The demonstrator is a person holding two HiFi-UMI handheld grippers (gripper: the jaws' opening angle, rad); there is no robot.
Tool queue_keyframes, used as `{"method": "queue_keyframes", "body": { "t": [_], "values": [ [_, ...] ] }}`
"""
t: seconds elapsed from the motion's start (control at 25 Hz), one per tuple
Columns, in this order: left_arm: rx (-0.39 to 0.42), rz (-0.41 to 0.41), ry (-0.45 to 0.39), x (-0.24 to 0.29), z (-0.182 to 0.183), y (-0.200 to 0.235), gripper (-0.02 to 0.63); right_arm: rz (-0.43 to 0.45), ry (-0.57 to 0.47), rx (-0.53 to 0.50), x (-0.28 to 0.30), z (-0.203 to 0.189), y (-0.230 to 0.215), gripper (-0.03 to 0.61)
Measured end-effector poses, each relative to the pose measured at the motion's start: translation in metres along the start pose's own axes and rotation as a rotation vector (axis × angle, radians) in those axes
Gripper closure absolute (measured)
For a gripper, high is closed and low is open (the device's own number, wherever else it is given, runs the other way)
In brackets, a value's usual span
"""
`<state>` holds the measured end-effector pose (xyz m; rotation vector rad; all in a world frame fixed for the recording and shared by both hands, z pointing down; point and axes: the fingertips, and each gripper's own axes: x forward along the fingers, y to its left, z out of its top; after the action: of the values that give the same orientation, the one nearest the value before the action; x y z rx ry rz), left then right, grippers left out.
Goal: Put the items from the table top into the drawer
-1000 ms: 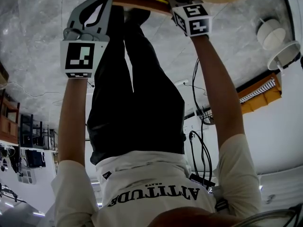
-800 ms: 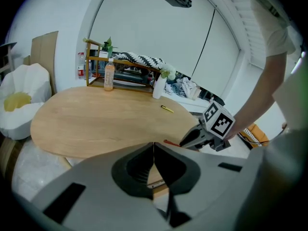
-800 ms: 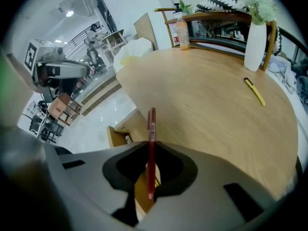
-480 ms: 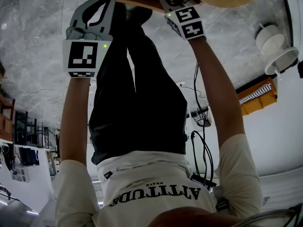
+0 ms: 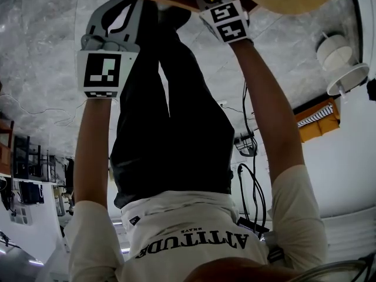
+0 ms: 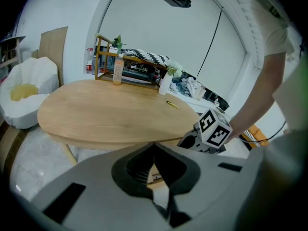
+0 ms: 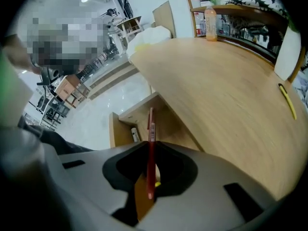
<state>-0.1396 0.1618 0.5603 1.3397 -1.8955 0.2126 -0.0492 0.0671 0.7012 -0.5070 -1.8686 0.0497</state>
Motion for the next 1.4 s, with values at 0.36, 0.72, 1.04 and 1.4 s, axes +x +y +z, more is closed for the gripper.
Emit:
{"method": "queue_keyframes", "body": {
  "t": [0.36,0.72,1.04,1.4],
  "values": [
    [-0.036,0.032,0.027,-0.004,-0.022,0.019,0.592,-0.081,0.04,0.048,0.046,-0.007,-0.011,0.515],
    [-0.002,0.007,0.023,0.0,-0.019,0.006,0.592,-0.063,-0.011,0.104,0.027,0.003,-0.007,0.482],
    [0.053,-0.043,0.018,0.003,0.012,-0.022,0.592,-0.085,-0.091,0.153,-0.024,0.013,-0.005,0.482],
    [0.147,-0.087,0.016,0.005,0.055,-0.047,0.592,-0.113,-0.148,0.238,-0.074,0.007,-0.01,0.496]
  ]
}}
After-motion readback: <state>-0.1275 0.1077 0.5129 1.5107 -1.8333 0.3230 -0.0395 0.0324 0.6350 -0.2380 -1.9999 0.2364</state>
